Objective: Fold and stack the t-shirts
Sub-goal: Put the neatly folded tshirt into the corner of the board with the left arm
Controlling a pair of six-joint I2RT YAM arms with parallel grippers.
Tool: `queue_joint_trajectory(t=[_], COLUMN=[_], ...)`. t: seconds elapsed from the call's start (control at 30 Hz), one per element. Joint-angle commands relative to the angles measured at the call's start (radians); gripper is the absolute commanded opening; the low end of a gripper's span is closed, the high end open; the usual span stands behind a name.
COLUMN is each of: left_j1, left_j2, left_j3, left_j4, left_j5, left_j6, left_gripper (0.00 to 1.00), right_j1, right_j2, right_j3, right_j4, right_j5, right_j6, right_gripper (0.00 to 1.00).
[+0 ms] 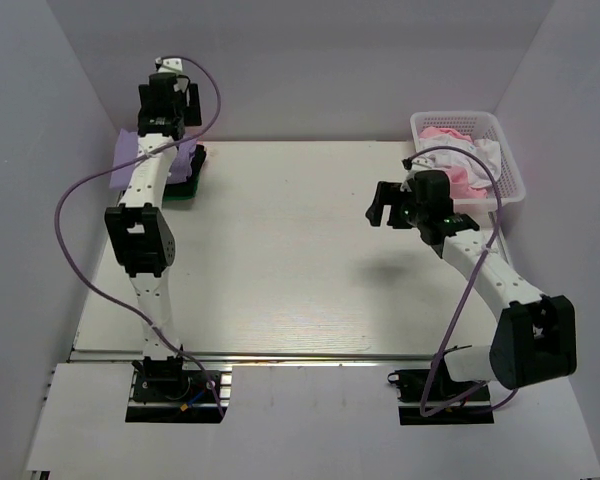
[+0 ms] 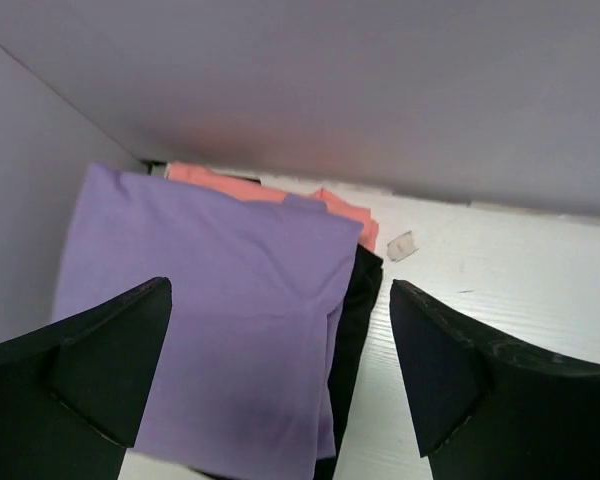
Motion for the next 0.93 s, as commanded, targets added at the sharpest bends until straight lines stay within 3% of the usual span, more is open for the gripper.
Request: queue_joint_trajectory(t=[0.0,0.13,0.23,0.4,0.47,0.7,0.9], left_j1=[-0.001,-0.038,-0.128,-0.377,-0.467,-0.562,-0.592], left_j2=[-0.181,-0.377,-0.532,-0.704,-0.789,-1.066,-1.099], left_j3=[-0.015,-0.378,-0.693,-1.082,-1.14,-1.364,-1.373], left_j4=[-0.091,-0.079,0.02,0.156,0.156,0.16,0.151], left_j5=[0.07,0.256,0.243,0.292,0.254,0.127,0.111], left_j6=[-0.043,-0.155,-0.25,-0.357,-0.367,-0.405,-0.396], left_gripper=[1.0,1.0,1.0,1.0,1.0,1.0,1.0], right_j1=[0.002,0.001,-0.001,-0.001,0.0,-0.003,-0.001], right_j2=[-0.074,-0.134,-0.188,-0.243,-0.28,-0.361,-0.407], right_j3=[-0.033,-0.092,-0.143,-0.215,-0.261,-0.37,-0.405], right_j4=[0.052,0.064,0.069,0.075,0.075,0.104,0.138], right_j5=[-0.021,-0.015,-0.012,-0.007,0.011,0.017,-0.006], right_j6=[-0.011,-0.007,-0.003,0.01,0.016,0.066,0.07], right_gripper=[0.9,0.9,0.9,0.9,0.9,0.9,0.9])
